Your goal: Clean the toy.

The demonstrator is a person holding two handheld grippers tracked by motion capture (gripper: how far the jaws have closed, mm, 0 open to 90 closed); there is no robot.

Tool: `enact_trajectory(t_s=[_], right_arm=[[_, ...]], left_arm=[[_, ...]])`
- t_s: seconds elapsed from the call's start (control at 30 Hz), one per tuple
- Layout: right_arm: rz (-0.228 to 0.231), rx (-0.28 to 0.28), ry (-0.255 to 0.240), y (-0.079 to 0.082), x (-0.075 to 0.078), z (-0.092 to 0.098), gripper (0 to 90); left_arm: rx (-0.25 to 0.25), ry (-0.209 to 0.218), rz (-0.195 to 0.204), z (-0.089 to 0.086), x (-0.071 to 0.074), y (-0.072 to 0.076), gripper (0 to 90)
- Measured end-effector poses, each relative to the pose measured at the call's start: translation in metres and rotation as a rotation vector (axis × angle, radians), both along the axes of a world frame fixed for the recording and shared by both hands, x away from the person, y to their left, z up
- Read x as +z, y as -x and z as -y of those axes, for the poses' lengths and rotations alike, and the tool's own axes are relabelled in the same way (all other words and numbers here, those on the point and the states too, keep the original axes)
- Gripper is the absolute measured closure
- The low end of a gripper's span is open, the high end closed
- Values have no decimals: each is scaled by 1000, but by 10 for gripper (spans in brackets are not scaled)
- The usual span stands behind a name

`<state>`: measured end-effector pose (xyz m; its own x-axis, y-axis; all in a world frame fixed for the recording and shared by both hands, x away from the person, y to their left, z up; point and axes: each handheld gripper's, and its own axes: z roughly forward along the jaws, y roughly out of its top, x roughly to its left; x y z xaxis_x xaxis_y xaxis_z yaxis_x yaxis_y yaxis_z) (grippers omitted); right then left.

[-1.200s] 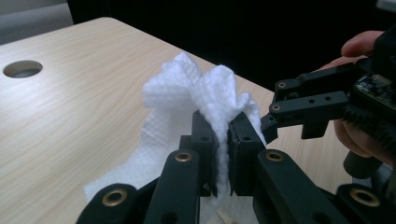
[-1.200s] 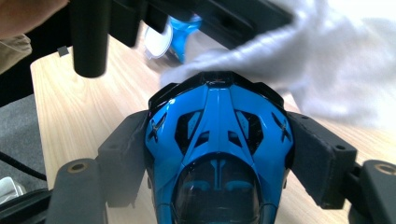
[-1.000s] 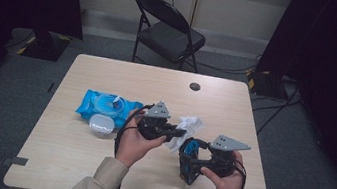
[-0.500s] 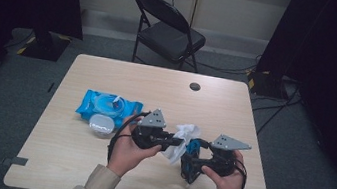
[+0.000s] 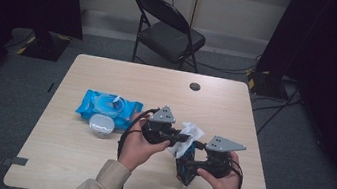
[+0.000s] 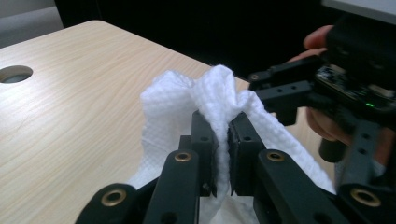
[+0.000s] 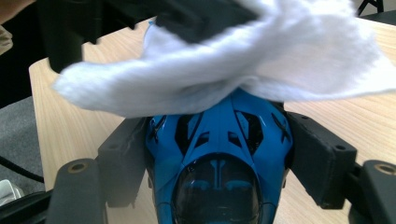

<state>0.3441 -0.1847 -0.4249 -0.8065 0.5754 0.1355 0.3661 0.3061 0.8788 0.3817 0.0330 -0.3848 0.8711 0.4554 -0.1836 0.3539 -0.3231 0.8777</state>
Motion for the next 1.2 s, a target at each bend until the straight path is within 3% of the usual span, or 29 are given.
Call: enact_trajectory(t_s=[0.17, 0.23, 0.37, 0.63, 0.87, 1.07, 1.2], right_arm=[[4, 27, -1, 3, 3, -5, 266], [5, 24, -10, 3, 4, -5, 266], [11, 7, -24, 2, 6, 2, 266], [4, 3, -31, 1, 5, 3, 266], [10, 13, -28, 2, 5, 1, 266], [11, 18, -31, 3, 6, 1, 266], [10, 12, -29, 2, 6, 2, 266]], left_arm=[[43, 14, -14, -2, -7, -8, 827], [90, 15, -18, -8, -10, -10, 844], [106, 3, -29, -18, -14, -11, 850], [79, 27, -36, -17, -14, -9, 850], [39, 9, -35, -3, -14, -8, 851], [46, -19, -49, 1, -22, -10, 850], [61, -5, -52, -6, -23, -11, 850]])
